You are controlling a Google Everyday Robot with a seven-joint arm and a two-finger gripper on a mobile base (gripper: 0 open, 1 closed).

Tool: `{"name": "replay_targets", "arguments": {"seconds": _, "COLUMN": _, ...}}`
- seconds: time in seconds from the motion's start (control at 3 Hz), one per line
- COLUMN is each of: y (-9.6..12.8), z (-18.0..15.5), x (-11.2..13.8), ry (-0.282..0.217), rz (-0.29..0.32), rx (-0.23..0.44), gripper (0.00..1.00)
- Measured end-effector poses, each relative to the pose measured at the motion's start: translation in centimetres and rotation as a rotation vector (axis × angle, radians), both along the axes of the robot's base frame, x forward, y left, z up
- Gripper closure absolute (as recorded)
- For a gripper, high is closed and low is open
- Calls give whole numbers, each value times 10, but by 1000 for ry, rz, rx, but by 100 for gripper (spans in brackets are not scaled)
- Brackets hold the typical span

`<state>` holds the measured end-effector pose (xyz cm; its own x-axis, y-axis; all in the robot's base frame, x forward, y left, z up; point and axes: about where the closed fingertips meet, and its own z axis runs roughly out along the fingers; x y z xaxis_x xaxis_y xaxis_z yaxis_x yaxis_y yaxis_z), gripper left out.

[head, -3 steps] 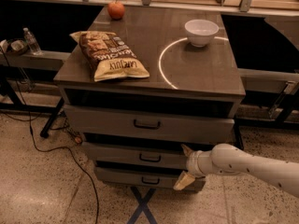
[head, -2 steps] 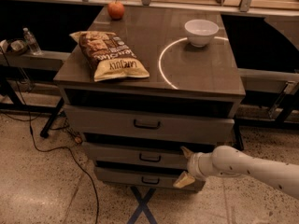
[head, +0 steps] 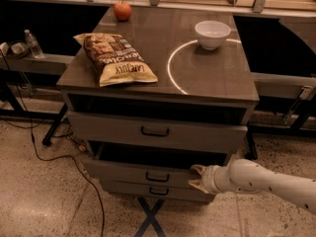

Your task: Open middle drawer

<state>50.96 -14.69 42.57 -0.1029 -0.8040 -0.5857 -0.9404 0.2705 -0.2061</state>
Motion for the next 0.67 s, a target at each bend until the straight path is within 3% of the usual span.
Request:
{"name": "replay_targets", "arguments": {"seconds": 0.33, "y": 0, "z": 7, "x": 0, "ry": 0, "rz": 0, "rx": 0, "gripper": 96}}
{"name": "replay_targets", "arguments": {"seconds": 0.67, "y": 0, "z": 10, "x": 0, "ry": 0, "rz": 0, "rx": 0, "gripper": 100}}
